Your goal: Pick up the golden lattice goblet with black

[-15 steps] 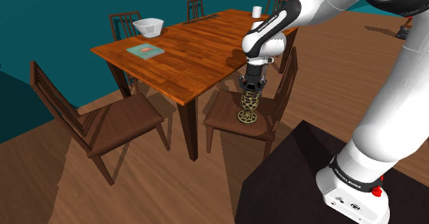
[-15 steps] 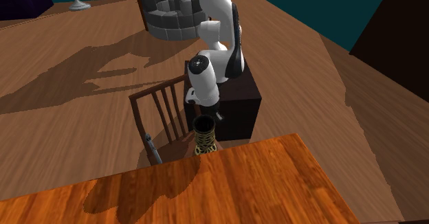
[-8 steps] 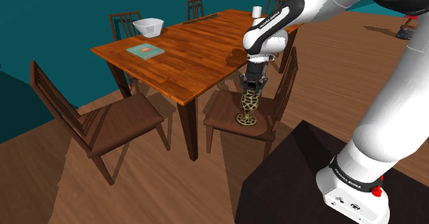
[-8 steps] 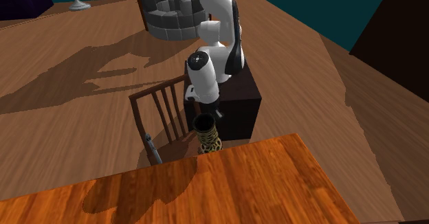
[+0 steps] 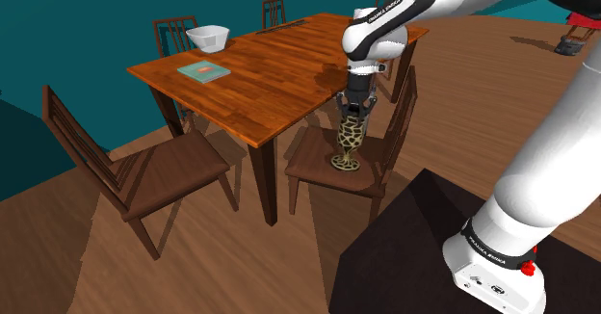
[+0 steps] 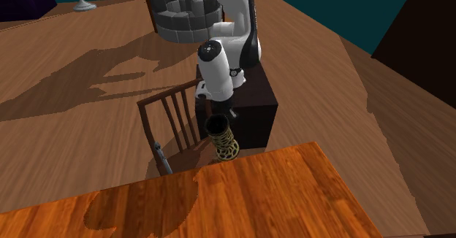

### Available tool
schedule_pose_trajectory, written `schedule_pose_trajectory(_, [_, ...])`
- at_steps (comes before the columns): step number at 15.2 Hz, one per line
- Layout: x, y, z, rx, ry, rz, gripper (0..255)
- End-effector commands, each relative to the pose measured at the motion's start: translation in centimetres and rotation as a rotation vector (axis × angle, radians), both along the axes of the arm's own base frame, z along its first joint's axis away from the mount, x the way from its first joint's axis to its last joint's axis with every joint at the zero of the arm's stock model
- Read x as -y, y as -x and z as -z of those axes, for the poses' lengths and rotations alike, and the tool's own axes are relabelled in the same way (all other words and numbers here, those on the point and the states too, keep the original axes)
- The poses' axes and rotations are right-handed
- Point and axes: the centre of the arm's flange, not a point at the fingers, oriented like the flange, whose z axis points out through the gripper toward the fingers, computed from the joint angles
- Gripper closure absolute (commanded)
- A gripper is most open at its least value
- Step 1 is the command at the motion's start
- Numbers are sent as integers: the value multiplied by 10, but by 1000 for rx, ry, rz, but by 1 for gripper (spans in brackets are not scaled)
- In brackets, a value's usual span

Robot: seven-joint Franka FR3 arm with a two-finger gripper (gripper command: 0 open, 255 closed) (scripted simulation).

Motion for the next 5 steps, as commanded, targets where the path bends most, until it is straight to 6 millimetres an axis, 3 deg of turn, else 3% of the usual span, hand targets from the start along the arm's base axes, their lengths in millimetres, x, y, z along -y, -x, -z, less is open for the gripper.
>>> schedule_pose_trajectory(1, [0, 0, -11, 2, 0, 0, 255])
schedule_pose_trajectory(5, [0, 0, -22, 2, 0, 0, 255])
